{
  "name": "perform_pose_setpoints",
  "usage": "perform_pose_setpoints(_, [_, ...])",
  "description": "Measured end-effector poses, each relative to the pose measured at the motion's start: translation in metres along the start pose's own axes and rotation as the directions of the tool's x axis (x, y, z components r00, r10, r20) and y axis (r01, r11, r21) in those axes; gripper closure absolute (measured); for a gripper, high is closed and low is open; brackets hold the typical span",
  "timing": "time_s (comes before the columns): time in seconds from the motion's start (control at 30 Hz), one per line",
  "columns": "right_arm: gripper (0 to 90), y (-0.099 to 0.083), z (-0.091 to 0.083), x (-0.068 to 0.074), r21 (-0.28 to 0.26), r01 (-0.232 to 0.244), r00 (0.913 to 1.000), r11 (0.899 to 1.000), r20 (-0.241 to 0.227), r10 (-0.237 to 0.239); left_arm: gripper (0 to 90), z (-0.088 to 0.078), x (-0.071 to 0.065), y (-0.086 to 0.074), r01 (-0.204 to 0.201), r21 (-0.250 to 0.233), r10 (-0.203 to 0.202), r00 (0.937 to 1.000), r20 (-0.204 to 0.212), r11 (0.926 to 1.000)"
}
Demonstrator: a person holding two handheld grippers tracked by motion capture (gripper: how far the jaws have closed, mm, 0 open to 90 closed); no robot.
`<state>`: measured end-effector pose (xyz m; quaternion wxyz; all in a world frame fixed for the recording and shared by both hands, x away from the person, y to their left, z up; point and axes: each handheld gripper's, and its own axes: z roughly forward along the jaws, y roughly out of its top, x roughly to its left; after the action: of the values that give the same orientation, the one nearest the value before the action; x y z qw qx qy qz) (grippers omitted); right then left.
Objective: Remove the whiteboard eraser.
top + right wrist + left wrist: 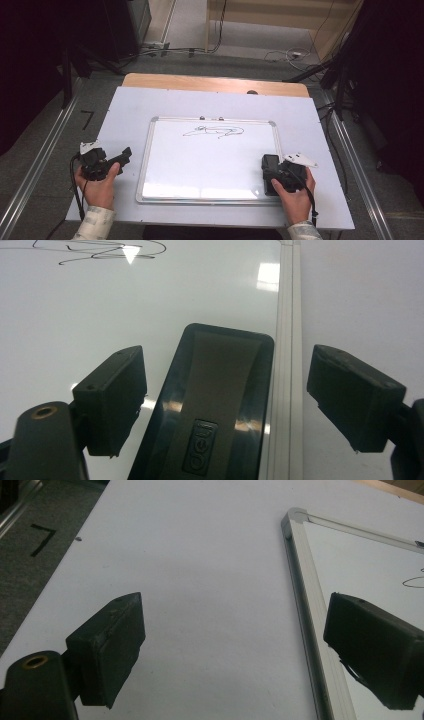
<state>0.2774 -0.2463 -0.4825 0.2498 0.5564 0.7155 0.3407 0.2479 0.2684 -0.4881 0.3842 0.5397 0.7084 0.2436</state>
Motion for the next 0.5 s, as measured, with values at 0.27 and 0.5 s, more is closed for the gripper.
perform_pose_setpoints(0.27, [22.1, -0.001, 0.007, 0.004, 0.024, -0.01, 0.9998, 1.0, 0.017, 0.01, 10.5, 0.0, 0.001, 0.0, 0.0, 0.001, 0.0, 1.0, 0.005, 1.0])
perform_pose_setpoints(0.5, [30.4, -0.003, 0.011, 0.006, 0.037, -0.012, 0.9997, 0.999, 0.021, 0.011, 10.5, -0.001, 0.001, 0.0, 0.001, 0.001, -0.001, 1.0, 0.007, 1.0])
